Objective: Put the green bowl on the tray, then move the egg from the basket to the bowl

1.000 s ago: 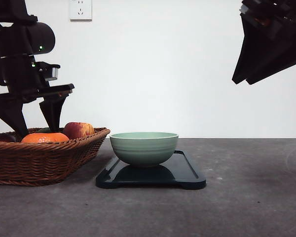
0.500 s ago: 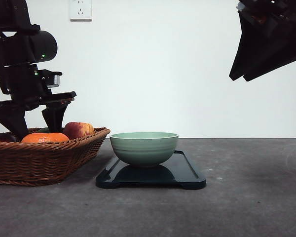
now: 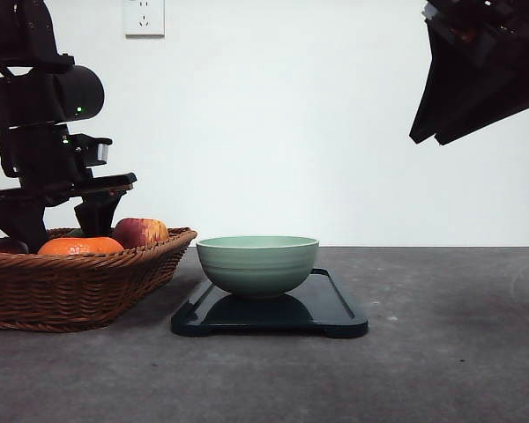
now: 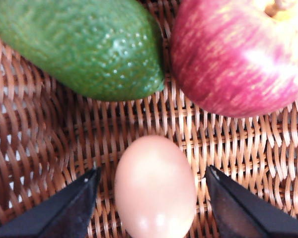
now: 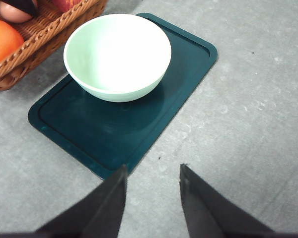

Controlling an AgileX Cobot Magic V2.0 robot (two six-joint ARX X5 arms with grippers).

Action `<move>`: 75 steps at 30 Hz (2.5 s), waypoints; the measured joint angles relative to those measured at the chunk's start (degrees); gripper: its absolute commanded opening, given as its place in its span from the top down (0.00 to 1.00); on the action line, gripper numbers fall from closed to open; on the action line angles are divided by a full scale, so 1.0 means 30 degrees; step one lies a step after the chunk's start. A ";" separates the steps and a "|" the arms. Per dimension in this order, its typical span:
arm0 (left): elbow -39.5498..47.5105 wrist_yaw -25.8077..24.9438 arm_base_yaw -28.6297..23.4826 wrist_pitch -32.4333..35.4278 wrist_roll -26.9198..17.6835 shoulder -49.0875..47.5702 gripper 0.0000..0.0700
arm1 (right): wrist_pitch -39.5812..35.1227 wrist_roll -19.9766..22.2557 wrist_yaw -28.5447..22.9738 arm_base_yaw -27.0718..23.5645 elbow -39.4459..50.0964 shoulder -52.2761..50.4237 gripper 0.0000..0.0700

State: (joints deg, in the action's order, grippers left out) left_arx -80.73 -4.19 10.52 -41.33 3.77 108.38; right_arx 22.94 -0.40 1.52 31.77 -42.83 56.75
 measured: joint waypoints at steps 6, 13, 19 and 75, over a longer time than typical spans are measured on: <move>0.0000 0.0000 0.0007 -0.0221 -0.0006 0.0000 0.63 | 0.0000 -0.0007 0.0007 0.0000 0.0000 0.0000 0.70; -0.0024 0.0000 0.0007 -0.0484 -0.0003 0.0000 0.69 | 0.0000 -0.0007 0.0000 0.0000 0.0000 0.0000 0.70; -0.0700 0.0000 0.0007 -0.1813 0.0002 0.0000 0.70 | 0.0000 -0.0007 0.0005 0.0000 0.0000 0.0000 0.70; -0.8466 -0.0634 0.7138 -0.1455 -0.1397 0.2316 0.70 | 0.0000 -0.0006 0.0001 0.0000 0.0000 0.0000 0.70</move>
State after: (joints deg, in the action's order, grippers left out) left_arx -106.13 -6.09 31.94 -45.69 -0.43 115.32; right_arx 22.94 -0.42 1.52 31.77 -42.83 56.75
